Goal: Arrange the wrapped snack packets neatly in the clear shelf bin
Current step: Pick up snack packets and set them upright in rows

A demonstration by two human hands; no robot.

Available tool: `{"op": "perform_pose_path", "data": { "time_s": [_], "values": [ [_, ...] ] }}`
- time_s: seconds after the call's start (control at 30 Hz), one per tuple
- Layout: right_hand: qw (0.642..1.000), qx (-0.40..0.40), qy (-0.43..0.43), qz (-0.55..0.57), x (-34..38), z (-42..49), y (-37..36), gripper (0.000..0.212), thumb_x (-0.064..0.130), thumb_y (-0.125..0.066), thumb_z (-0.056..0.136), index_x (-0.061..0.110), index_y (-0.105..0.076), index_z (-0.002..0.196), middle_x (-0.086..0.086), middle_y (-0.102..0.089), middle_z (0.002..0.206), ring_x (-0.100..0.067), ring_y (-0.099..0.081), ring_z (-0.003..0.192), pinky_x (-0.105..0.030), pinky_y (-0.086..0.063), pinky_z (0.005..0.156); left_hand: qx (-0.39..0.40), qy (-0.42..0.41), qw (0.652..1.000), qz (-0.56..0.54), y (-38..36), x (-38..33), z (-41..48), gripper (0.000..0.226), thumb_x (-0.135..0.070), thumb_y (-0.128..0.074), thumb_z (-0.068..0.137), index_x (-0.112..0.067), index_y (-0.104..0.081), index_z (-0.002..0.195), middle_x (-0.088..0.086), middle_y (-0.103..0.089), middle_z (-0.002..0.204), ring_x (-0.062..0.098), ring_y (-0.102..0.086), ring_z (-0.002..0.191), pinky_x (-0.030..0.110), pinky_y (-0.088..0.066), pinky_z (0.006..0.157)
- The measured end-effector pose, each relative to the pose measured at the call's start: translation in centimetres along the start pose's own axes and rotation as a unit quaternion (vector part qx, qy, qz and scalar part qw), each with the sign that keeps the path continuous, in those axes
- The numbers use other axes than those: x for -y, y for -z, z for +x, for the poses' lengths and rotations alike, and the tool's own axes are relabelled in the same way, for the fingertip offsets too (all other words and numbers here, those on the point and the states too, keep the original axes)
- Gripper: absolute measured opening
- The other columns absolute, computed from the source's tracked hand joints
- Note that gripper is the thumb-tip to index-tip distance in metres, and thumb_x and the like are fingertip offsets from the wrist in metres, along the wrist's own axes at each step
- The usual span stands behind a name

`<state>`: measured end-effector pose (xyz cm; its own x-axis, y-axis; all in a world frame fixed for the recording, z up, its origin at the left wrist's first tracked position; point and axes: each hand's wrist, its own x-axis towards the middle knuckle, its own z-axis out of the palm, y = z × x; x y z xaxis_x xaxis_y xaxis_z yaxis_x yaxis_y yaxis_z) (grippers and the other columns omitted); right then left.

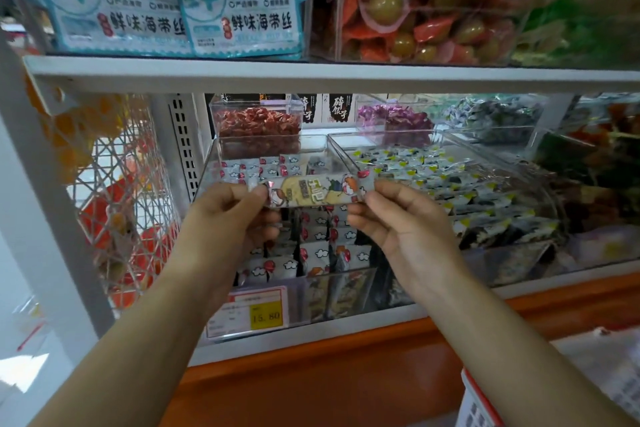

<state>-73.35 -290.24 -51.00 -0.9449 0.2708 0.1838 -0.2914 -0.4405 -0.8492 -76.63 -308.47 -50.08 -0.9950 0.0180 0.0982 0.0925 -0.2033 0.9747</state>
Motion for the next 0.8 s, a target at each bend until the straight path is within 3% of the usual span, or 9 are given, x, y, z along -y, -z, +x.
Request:
{"op": "perform_pose_path", "data": {
  "time_s": [0.2, 0.37, 0.43, 0.57, 0.67, 0.73, 0.8],
  "values": [
    [0.999, -0.041, 0.0, 0.025, 0.4, 0.2, 0.2, 0.008, -0.004, -0.054, 0.088, 0.001, -0.06, 0.087, -0.006, -0.068, 0.062, -0.016, -0.068, 0.057, -0.021, -0.054, 0.053, 0.053, -0.022, 0.996, 0.069, -0.1, 0.0, -0.3, 0.024, -0.023, -0.059, 0.086, -0.01, -0.059, 0.066, -0.001, -0.058, 0.051, 0.007, -0.053, 0.045, 0.016, -0.046, 0.045],
    [0.996, -0.075, 0.006, 0.048, 0.9, 0.3, 0.6, 0.013, -0.004, -0.052, 0.09, 0.005, -0.058, 0.084, -0.002, -0.065, 0.055, -0.012, -0.064, 0.05, -0.02, -0.052, 0.048, 0.123, -0.02, 0.992, 0.029, -0.6, -0.4, -0.4, 0.008, -0.006, -0.056, 0.086, -0.003, -0.056, 0.078, 0.002, -0.064, 0.059, 0.01, -0.058, 0.051, 0.017, -0.05, 0.052],
    [0.998, -0.064, 0.023, 0.014, 0.9, 0.3, 0.8, 0.011, 0.001, -0.052, 0.091, 0.006, -0.06, 0.088, -0.001, -0.066, 0.056, -0.012, -0.064, 0.051, -0.022, -0.053, 0.048, 0.127, -0.023, 0.991, 0.028, -0.6, -0.4, -0.4, 0.009, -0.003, -0.056, 0.086, -0.005, -0.055, 0.077, 0.003, -0.064, 0.059, 0.011, -0.059, 0.052, 0.018, -0.051, 0.053],
    [0.988, -0.028, 0.093, -0.118, 0.7, -0.1, 0.9, 0.015, 0.029, -0.062, 0.082, 0.014, -0.066, 0.085, 0.008, -0.061, 0.058, -0.013, -0.061, 0.054, -0.026, -0.053, 0.049, 0.122, -0.071, 0.986, 0.092, -0.5, -0.3, -0.7, 0.014, -0.001, -0.055, 0.088, -0.009, -0.055, 0.077, 0.002, -0.065, 0.061, 0.013, -0.062, 0.057, 0.021, -0.054, 0.058],
    [0.964, -0.023, 0.142, -0.223, 0.5, -0.3, 0.7, 0.004, 0.019, -0.063, 0.087, 0.02, -0.067, 0.086, 0.013, -0.063, 0.066, -0.011, -0.065, 0.06, -0.028, -0.057, 0.058, 0.115, -0.073, 0.986, 0.1, -0.6, -0.4, -0.9, 0.016, 0.003, -0.053, 0.089, -0.01, -0.058, 0.081, 0.004, -0.066, 0.071, 0.016, -0.068, 0.069, 0.021, -0.055, 0.061],
    [0.962, -0.01, 0.148, -0.231, 0.3, -0.3, 0.6, 0.009, 0.013, -0.062, 0.087, 0.021, -0.066, 0.09, 0.009, -0.067, 0.079, -0.011, -0.068, 0.069, -0.029, -0.059, 0.065, 0.121, -0.029, 0.992, 0.036, -0.7, -0.7, -1.0, 0.012, 0.003, -0.059, 0.083, -0.008, -0.058, 0.085, 0.007, -0.067, 0.08, 0.018, -0.069, 0.075, 0.022, -0.055, 0.062],
    [0.958, 0.013, 0.151, -0.243, 0.2, -0.3, 0.4, 0.013, 0.008, -0.062, 0.087, 0.019, -0.066, 0.095, 0.003, -0.066, 0.089, -0.012, -0.069, 0.076, -0.029, -0.059, 0.07, 0.12, -0.023, 0.992, 0.023, -0.6, -0.9, -1.0, 0.021, -0.013, -0.068, 0.073, -0.01, -0.061, 0.092, 0.007, -0.069, 0.085, 0.018, -0.069, 0.078, 0.022, -0.055, 0.063]
  ]
}}
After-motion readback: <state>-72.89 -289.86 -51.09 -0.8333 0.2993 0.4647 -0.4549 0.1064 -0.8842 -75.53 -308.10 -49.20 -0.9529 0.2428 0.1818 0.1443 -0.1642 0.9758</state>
